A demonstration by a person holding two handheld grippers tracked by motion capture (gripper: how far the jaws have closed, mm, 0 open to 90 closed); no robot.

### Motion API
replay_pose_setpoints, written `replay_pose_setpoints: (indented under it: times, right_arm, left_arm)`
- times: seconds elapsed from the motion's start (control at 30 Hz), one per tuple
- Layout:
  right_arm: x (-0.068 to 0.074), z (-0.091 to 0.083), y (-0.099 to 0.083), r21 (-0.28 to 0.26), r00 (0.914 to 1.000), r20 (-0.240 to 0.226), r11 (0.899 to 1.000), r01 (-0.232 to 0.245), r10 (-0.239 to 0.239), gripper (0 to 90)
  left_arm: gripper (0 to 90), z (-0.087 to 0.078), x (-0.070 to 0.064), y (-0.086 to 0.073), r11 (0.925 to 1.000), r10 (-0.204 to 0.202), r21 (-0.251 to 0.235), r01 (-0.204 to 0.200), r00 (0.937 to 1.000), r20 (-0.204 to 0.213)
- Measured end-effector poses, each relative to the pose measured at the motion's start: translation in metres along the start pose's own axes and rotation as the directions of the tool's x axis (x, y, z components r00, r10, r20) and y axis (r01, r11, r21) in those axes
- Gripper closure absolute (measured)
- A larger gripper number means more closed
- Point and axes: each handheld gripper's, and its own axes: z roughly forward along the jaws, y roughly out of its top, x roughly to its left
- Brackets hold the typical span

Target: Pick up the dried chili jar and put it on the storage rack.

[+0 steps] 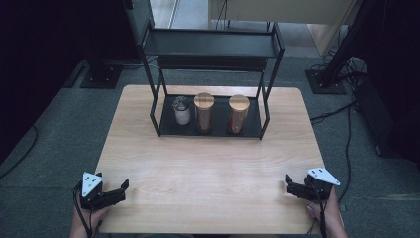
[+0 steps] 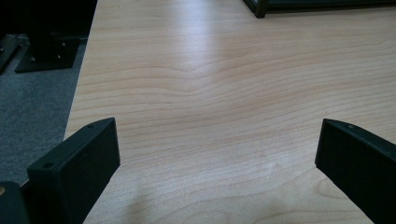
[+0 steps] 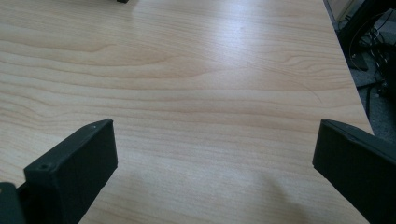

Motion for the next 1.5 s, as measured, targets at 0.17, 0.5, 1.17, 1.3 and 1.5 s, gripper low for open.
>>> replay_pose_setpoints:
  times: [0.17,0.5,1.17,1.3,1.5]
  right_arm:
    - [-0.004,-0.003,-0.002,0.002,1.0000,0.006,1.000,-0.006,0.006,0.0]
    - [-0.015,-0.010,-0.009,0.005,0.9996,0.020,1.000,-0.018,0.018,0.0]
    - [-0.036,-0.021,-0.020,0.015,0.9978,0.058,0.999,-0.033,0.032,0.0]
    - [-0.039,-0.023,-0.021,0.018,0.9975,0.062,0.999,-0.034,0.033,0.0]
    - [-0.046,-0.027,-0.025,0.020,0.9960,0.078,0.999,-0.044,0.042,0.0]
  left_arm:
    - [0.0,0.000,0.000,0.000,1.0000,0.001,0.000,-0.001,1.0000,-0.001]
    - [0.1,0.000,0.000,0.000,1.0000,0.002,-0.002,-0.002,1.0000,-0.002]
    - [0.1,0.000,-0.001,0.000,1.0000,0.004,0.000,-0.004,1.0000,-0.008]
    - [0.0,0.000,-0.001,0.000,1.0000,0.003,0.000,-0.003,1.0000,-0.008]
    - [0.1,0.000,-0.001,0.000,1.0000,0.003,0.003,-0.003,1.0000,-0.008]
